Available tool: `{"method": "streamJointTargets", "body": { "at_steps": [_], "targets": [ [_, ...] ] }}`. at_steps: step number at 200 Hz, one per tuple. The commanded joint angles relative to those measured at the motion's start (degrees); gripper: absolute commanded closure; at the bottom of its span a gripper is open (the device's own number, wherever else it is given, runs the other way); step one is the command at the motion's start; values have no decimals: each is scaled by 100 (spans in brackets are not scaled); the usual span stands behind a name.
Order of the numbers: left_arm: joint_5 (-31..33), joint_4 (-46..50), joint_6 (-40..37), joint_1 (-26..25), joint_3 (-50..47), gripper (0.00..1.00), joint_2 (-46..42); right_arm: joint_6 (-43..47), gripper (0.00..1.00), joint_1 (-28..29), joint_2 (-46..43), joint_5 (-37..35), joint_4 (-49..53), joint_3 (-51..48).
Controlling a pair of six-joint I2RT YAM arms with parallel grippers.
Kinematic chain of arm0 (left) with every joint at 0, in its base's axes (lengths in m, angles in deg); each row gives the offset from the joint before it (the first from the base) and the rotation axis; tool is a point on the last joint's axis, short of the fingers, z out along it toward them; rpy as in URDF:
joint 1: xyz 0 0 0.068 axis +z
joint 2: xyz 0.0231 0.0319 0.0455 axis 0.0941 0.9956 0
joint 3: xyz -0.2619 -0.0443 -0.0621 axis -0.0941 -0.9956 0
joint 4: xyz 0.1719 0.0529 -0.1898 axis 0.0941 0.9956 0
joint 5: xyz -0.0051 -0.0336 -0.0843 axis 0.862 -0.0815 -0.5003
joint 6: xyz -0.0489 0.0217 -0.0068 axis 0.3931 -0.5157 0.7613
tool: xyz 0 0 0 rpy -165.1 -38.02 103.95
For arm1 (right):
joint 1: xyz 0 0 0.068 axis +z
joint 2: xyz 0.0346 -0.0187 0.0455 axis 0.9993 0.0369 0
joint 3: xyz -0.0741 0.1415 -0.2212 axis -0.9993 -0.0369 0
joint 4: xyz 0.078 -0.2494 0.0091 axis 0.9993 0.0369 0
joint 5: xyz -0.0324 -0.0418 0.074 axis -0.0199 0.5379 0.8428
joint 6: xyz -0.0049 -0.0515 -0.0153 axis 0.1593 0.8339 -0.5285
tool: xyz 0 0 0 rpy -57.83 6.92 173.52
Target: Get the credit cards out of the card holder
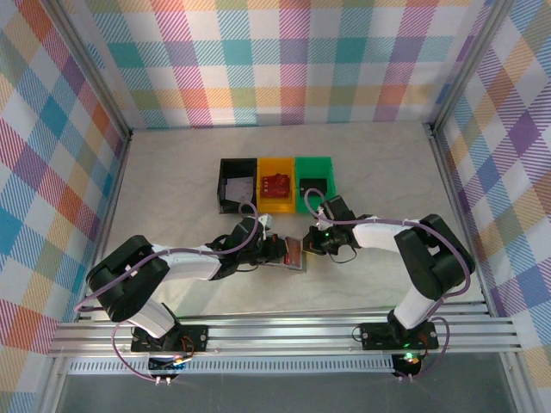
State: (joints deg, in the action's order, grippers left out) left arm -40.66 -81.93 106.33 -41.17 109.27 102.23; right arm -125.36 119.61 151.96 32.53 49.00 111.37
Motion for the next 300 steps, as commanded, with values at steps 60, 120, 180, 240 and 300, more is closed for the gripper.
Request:
{"method": "streamJointTargets", "body": {
  "at_steps": [60,120,180,240,300],
  "targets": [
    [189,388,-216,37,-10,100,-393,-26,100,62,-196,276,-472,-200],
    [467,660,-203,26,-67,100,-499,-107,100,114,-506,695,-1111,-382],
    [556,627,-141,-3,-85,100,-436,-260,100,395,-423,391,-1099,-233],
    [970,1294,-359,3,-102,100,-965,-111,100,394,-502,316,-1120,-354],
    [1411,2070,-548,211,-113,100,-1862,80,100,392,-919,604,-1253,-464]
  ]
}}
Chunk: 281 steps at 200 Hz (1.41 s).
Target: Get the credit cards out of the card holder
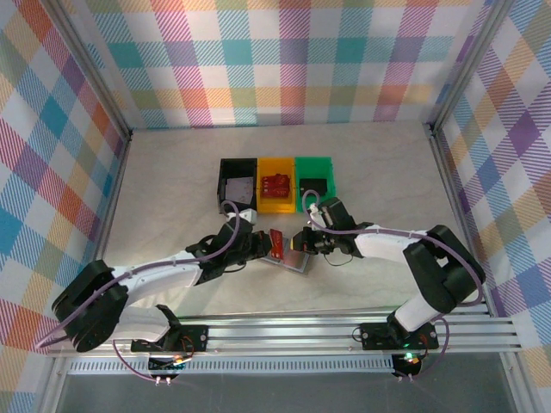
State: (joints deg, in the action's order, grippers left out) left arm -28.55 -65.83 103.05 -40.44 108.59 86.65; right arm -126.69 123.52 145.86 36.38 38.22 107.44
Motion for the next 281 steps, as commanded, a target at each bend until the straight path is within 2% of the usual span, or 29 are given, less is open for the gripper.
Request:
{"method": "streamJointTargets", "body": {
  "at_steps": [1,30,36,58,71,81,111,132,182,281],
  "targets": [
    [189,476,-224,142,-40,100,-314,215,100,-2,-321,227,-172,-70],
    [-352,831,-500,243,145,100,-558,250,100,-6,-699,654,-135,-47],
    [-496,911,-564,243,187,100,-571,262,97,-4,-783,757,-120,-42],
    [-1023,1237,-837,261,345,100,-579,241,68,-4,-1033,1014,-196,-102],
    [-1344,1507,-1047,300,457,100,-597,246,59,-13,-1136,1084,-151,-129],
    [-1627,1742,-1251,353,560,100,-613,238,56,-40,-1190,1148,-184,-181],
    [-2347,2636,-1863,576,999,100,-659,268,53,-57,-1198,1382,-429,-373],
    [-2749,2566,-1809,657,1097,100,-623,315,50,-57,-1207,1576,-745,-561],
    [-2798,2732,-1864,665,1194,100,-604,594,48,-53,-1424,1606,-1096,-889],
    [-3090,2479,-1748,752,1108,100,-821,576,48,17,-1222,1649,-1494,-1000]
  ]
}}
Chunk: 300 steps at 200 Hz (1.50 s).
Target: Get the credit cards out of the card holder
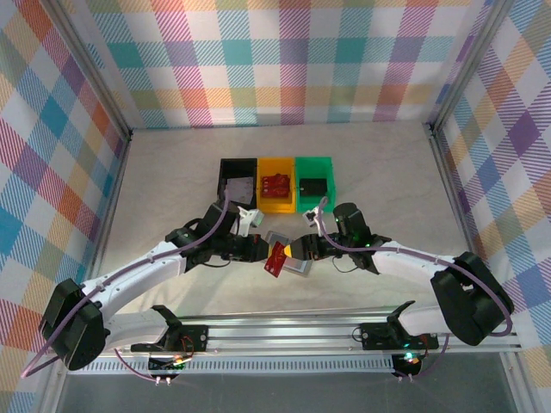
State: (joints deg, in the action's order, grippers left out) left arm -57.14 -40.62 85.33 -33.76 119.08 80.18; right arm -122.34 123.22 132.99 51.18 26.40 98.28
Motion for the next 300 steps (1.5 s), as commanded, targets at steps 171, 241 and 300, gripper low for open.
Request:
{"method": "streamJointTargets", "body": {
  "at_steps": [171,241,300],
  "targets": [
    [-569,-769,401,163,-238,100,-381,26,63,333,-21,594,-1008,-255],
    [-548,-997,515,176,-354,100,-424,-188,71,328,-353,532,-1312,-458],
    [-541,-1058,559,185,-424,100,-460,-210,78,331,-681,315,-1219,-533]
  ]
}}
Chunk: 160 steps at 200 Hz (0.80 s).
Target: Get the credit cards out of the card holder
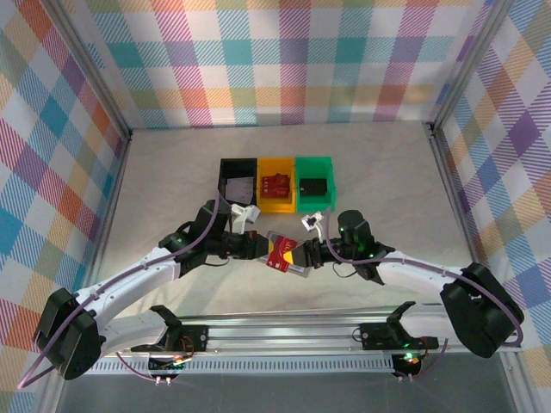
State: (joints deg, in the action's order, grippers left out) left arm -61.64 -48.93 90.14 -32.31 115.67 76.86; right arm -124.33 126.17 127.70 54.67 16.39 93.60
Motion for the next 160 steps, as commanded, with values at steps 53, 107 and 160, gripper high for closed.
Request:
{"method": "streamJointTargets", "body": {
  "at_steps": [53,107,160],
  "targets": [
    [-43,-221,82,36,16,100,-176,-17,92,26,-179,-113,-182,-74],
    [427,180,158,45,211,50,-897,-8,100,-34,-557,-468,211,-3],
    [1260,-824,1215,27,-697,12,-2337,-915,100,-242,-1524,-1349,175,14]
  ]
}}
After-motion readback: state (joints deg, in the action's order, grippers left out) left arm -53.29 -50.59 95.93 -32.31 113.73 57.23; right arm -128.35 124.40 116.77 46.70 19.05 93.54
